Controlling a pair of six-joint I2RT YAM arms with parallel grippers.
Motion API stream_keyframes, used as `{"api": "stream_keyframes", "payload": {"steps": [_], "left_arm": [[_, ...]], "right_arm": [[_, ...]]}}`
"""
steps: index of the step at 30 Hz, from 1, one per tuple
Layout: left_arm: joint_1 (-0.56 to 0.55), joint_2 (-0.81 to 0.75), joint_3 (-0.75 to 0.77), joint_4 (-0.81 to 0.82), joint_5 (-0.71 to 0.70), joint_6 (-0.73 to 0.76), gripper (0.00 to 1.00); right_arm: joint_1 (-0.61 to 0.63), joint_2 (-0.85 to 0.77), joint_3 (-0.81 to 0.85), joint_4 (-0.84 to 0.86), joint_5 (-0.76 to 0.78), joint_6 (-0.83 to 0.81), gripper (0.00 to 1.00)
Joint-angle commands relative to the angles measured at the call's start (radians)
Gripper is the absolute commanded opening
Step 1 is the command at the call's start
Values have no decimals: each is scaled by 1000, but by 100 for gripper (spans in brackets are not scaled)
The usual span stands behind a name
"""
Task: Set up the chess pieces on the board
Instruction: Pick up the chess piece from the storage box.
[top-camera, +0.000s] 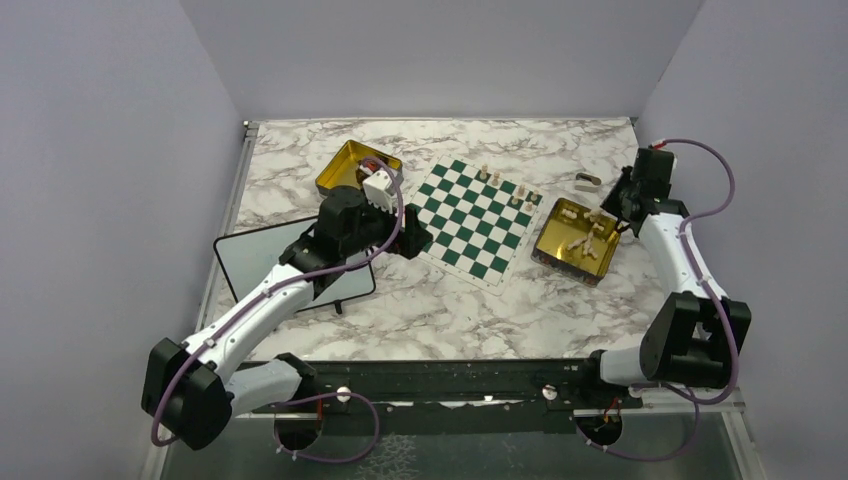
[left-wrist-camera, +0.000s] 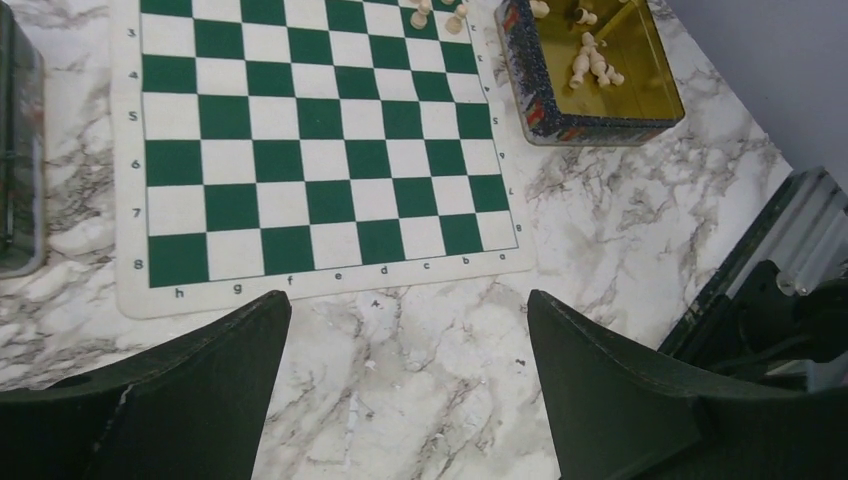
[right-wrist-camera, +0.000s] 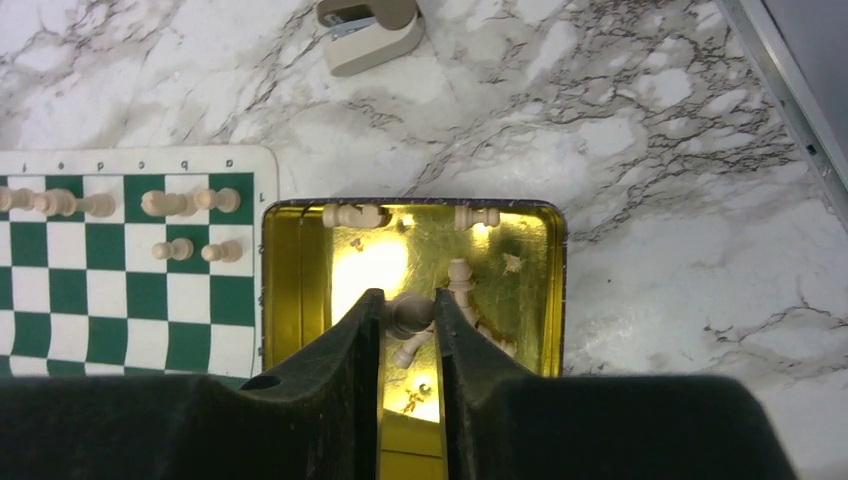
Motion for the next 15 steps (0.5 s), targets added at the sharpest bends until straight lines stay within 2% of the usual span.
{"api": "stream_keyframes", "payload": {"steps": [1, 7, 12, 15], "left_arm": [[-2, 70, 81, 55, 90, -106, 88], [-7, 150, 151, 134, 91, -161, 82], [-12, 218, 208, 140, 105, -173, 81], [-11, 221, 226, 96, 96, -105, 81]], "right_arm": [[25, -57, 33, -64, -33, -28, 2], [46, -107, 25, -70, -196, 8, 2], [51, -124, -6, -50, -184, -28, 3], [51, -105, -29, -26, -189, -70, 10]]}}
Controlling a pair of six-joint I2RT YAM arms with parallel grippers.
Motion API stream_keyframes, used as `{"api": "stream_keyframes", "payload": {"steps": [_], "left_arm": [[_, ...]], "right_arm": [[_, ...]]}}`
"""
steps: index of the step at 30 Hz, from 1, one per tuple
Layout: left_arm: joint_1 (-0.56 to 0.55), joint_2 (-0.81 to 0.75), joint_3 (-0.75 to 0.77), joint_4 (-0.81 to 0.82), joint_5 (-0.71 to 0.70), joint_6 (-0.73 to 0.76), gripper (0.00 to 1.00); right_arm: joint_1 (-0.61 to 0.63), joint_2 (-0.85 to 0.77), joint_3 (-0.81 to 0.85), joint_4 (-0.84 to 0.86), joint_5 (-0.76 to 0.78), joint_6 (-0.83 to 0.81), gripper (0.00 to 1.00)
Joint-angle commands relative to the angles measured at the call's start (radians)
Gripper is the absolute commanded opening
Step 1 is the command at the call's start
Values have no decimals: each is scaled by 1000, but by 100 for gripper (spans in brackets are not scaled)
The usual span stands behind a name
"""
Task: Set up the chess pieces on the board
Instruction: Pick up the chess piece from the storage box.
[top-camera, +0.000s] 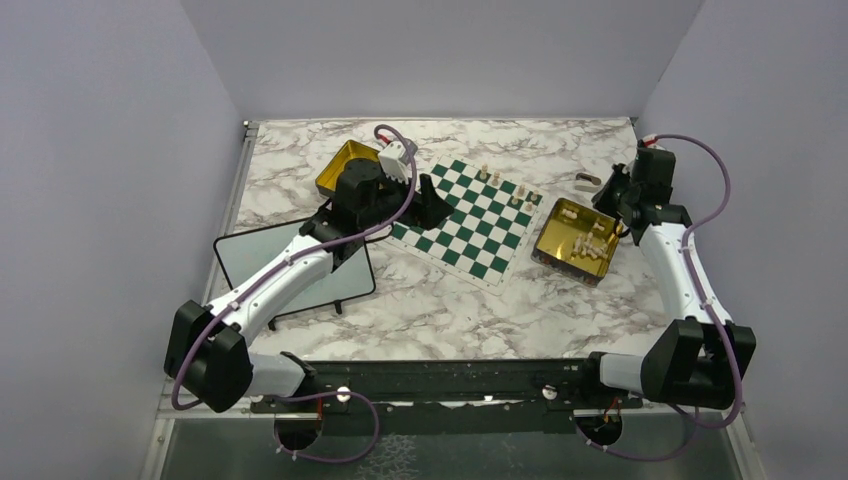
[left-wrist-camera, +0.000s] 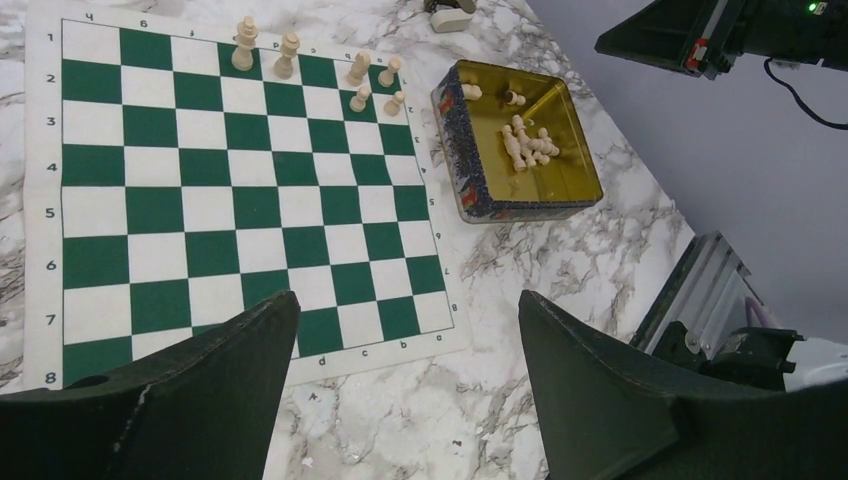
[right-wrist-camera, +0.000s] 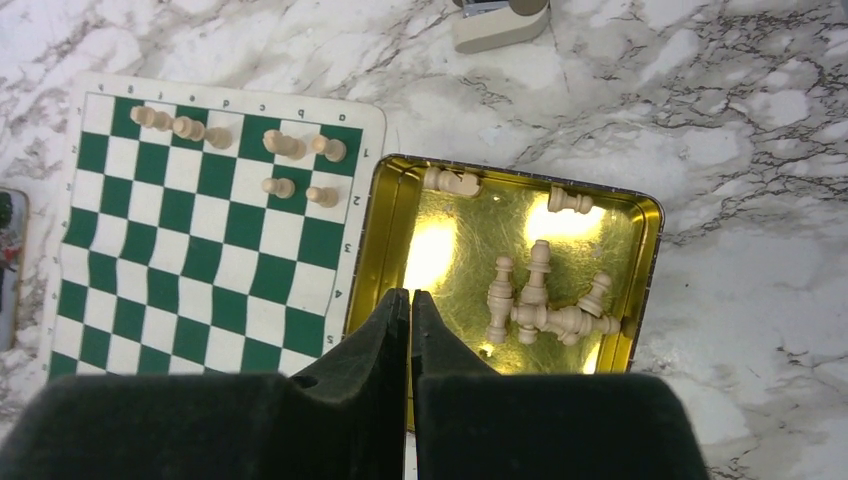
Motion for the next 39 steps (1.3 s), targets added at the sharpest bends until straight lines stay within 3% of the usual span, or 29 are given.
{"api": "stream_keyframes", "payload": {"steps": [1, 7, 11, 15, 27, 39], "left_arm": [[-5, 5, 48, -33, 15, 71, 81], [-6, -73, -6, -100, -33, 160, 84], [-4, -142, -96, -97, -44, 165, 88], [-6, -202, -157, -124, -88, 191, 99], [-9, -295, -231, -120, -99, 210, 99], [-10, -318, -231, -129, -123, 227, 99]], "right_arm": [[4, 13, -31, 23, -34, -83, 12], [5, 111, -10, -3, 47, -206, 26], [8, 243, 79, -116, 111, -247, 26], [45, 279, 74, -138, 191, -315, 27], [134, 351, 54, -172, 314, -412, 36], [192, 444, 119, -231, 415, -406, 38]]}}
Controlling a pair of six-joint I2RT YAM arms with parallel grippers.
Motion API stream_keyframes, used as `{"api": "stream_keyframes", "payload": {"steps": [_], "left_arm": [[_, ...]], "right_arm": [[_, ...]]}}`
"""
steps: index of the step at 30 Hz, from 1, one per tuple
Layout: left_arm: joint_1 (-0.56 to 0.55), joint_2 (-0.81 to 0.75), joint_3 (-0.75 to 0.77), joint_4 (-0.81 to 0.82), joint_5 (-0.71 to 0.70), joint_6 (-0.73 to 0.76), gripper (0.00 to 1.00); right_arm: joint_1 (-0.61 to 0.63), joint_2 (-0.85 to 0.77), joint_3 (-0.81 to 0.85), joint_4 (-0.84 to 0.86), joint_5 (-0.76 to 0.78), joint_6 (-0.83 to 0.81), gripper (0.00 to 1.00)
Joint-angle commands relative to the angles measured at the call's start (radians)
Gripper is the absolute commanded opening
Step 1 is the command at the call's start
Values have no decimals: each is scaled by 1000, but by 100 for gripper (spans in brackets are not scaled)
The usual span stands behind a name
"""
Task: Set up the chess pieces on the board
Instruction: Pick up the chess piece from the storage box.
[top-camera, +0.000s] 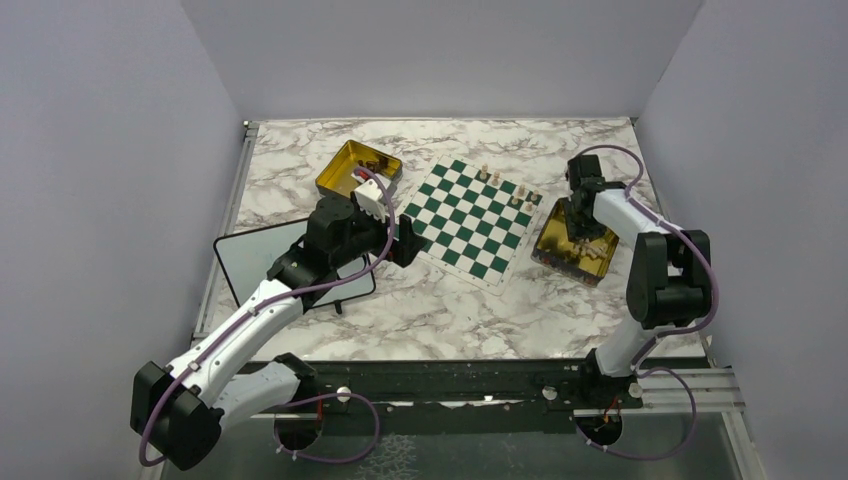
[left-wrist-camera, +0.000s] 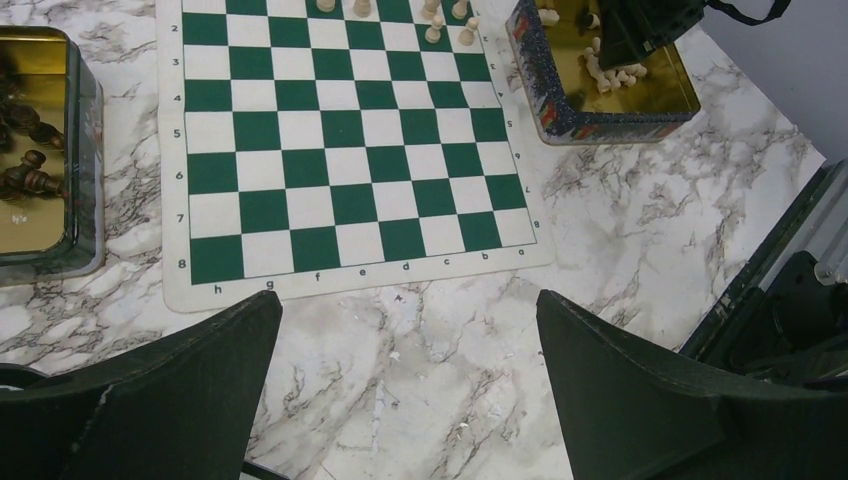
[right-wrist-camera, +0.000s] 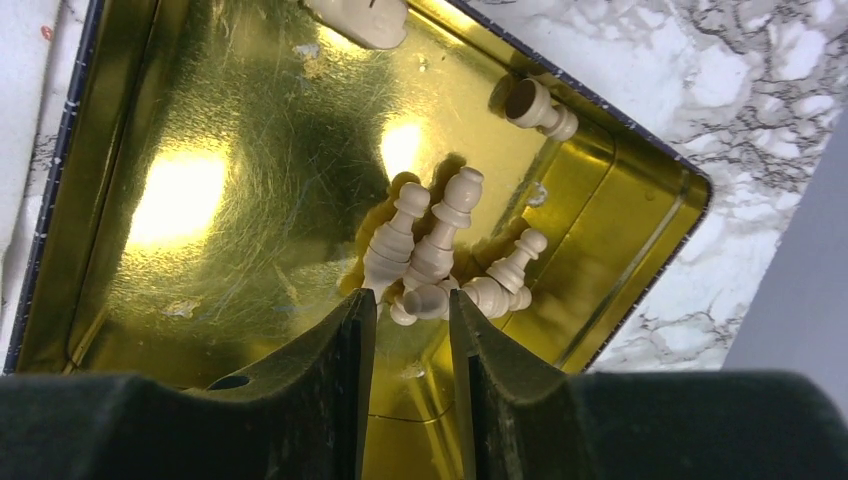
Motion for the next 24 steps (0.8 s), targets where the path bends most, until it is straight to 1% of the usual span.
{"api": "stream_keyframes", "payload": {"steps": [1, 4, 20, 24], "left_arm": [[-3, -18, -7, -4, -17, 16, 99], [-4, -22, -8, -4, -17, 16, 99], [-4, -16, -8, -5, -21, 19, 99], [-3, -15, -7, -7, -21, 20, 99]], "right_arm": [[14, 13, 34, -33, 104, -12, 38], [23, 25, 33, -34, 146, -13, 38], [51, 90, 53, -39, 188, -32, 38], [55, 100, 50, -38, 221, -39, 35]]}}
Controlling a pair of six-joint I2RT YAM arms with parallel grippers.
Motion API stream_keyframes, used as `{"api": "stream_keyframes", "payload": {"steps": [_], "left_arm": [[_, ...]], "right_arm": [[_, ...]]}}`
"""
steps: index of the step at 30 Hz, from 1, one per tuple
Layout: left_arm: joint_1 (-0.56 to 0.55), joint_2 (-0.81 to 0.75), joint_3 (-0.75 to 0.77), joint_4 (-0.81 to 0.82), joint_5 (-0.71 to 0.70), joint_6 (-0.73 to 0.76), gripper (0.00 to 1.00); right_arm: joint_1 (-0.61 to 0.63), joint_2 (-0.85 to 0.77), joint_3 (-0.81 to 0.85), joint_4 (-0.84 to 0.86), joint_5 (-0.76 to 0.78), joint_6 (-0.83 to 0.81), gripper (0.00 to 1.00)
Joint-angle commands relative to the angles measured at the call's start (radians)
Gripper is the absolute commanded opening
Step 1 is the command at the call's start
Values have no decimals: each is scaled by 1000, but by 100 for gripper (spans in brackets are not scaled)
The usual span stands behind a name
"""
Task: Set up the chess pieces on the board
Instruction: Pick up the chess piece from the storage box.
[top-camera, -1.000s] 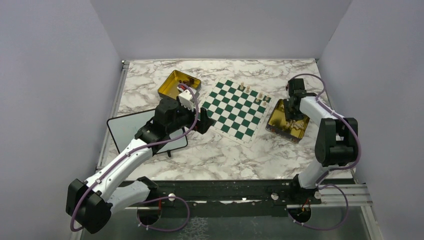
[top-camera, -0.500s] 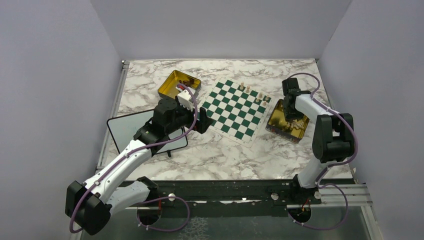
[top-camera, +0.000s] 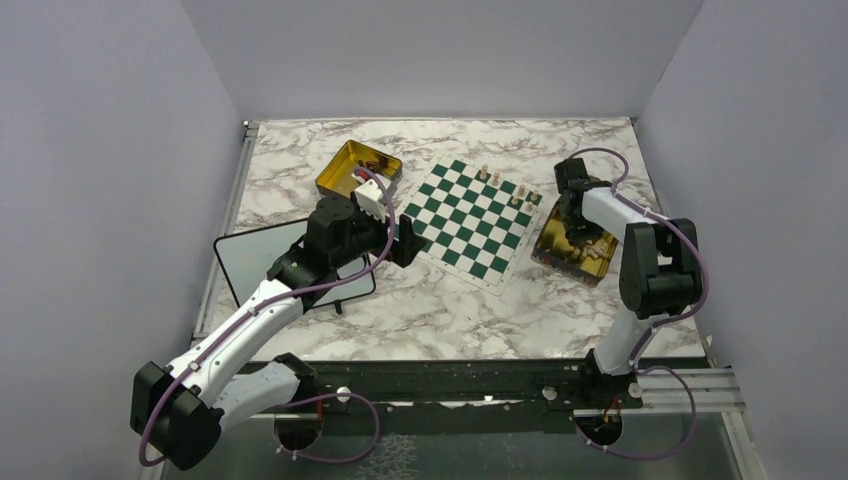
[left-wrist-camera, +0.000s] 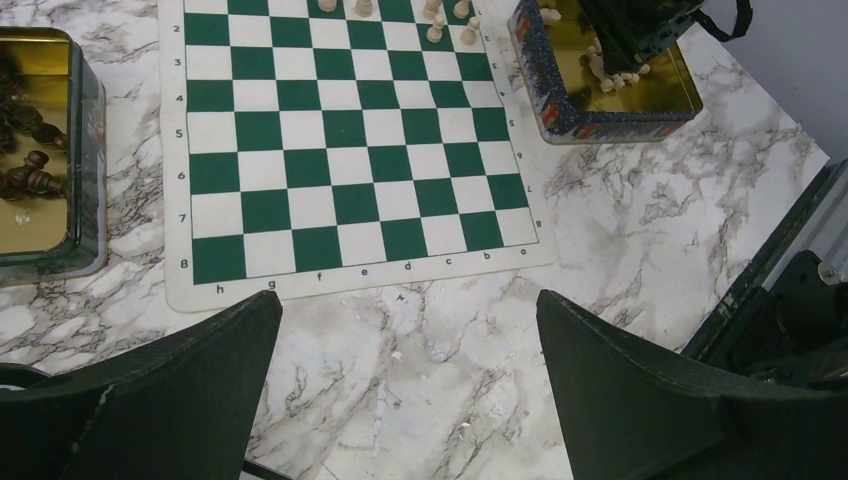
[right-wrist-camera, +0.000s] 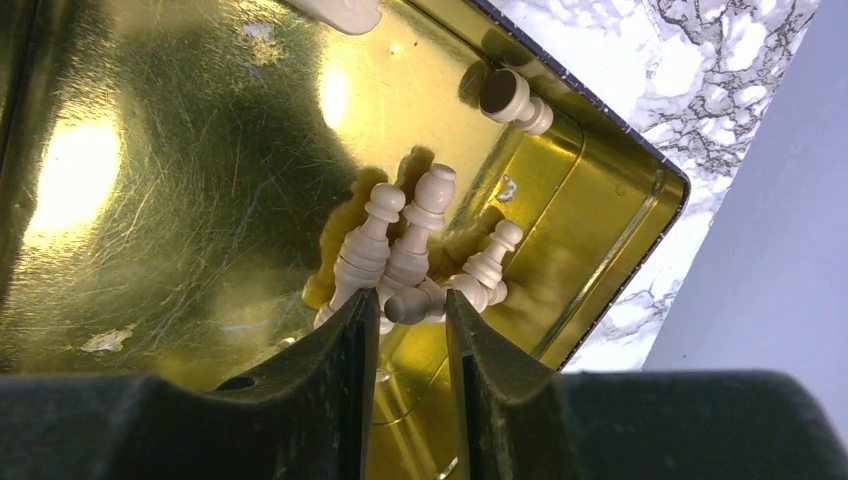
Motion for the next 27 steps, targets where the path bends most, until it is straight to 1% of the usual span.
{"api": "stream_keyframes", "payload": {"steps": [1, 4, 11, 16, 22, 27], "left_arm": [[-3, -14, -7, -8, -20, 17, 99], [-3, -16, -6, -9, -22, 19, 99], [-3, -19, -6, -11, -24, 18, 99], [-4, -17, -5, -9, -20, 13, 99], [-3, -10, 12, -33, -85, -17, 99], [-3, -17, 15, -34, -116, -15, 99]], "right_arm": [[9, 28, 21, -8, 66, -16, 33], [17, 25, 22, -5, 71, -18, 25], [36, 13, 33, -13, 128, -23, 17], [50, -22, 71, -61, 161, -1, 13], [50, -78, 105, -113, 186, 41, 1], [50, -127, 124, -131, 193, 74, 1]]}}
